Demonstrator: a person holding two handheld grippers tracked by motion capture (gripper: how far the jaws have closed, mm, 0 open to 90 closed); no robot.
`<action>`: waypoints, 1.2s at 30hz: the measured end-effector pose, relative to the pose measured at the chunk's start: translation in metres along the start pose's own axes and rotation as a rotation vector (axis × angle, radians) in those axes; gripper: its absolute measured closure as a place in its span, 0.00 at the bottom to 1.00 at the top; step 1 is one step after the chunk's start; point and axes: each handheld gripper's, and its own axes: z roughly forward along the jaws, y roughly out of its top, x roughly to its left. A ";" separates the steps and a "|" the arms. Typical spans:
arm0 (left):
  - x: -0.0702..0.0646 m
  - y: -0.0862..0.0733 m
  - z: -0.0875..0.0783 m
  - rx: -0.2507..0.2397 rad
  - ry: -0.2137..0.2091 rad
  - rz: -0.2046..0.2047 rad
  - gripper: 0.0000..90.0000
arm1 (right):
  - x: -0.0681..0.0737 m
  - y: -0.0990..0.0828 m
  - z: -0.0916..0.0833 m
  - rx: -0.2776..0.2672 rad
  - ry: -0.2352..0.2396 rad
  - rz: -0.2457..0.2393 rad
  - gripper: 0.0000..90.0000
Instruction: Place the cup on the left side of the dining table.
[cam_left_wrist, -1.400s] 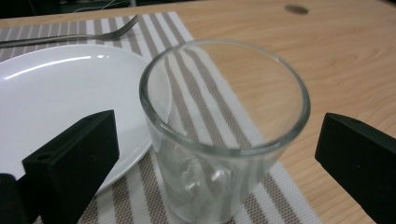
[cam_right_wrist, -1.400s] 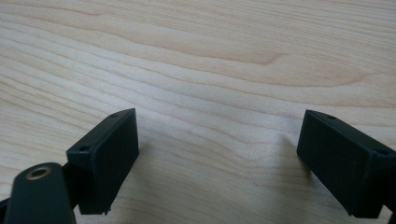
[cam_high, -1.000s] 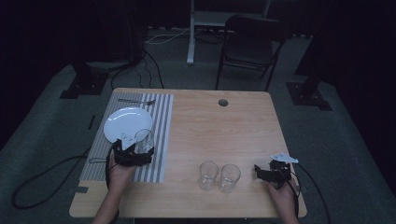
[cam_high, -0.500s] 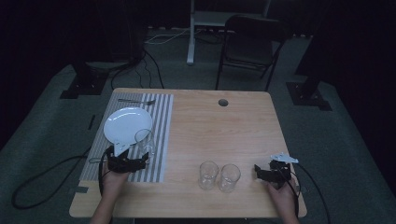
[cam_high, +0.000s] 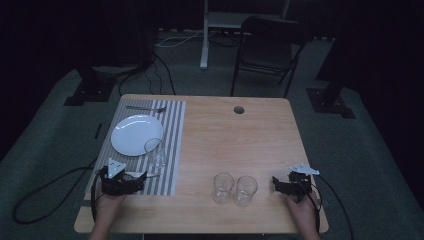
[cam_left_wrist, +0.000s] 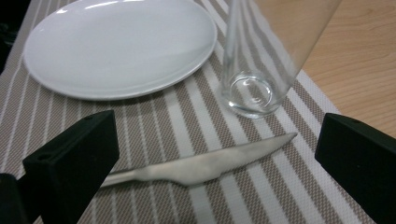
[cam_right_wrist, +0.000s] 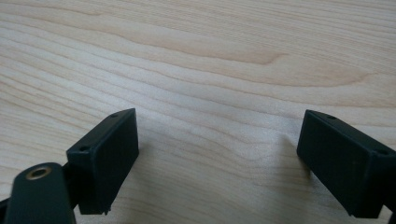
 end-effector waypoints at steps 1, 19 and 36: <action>0.003 -0.002 -0.002 0.005 -0.002 -0.007 0.00 | 0.000 0.000 0.000 0.000 0.000 0.000 0.14; 0.022 -0.042 -0.031 0.062 0.035 0.015 0.00 | 0.000 0.000 0.000 0.000 0.000 0.001 0.14; 0.054 -0.075 -0.044 0.133 0.122 -0.092 0.00 | 0.000 0.000 0.000 0.000 0.000 0.000 0.14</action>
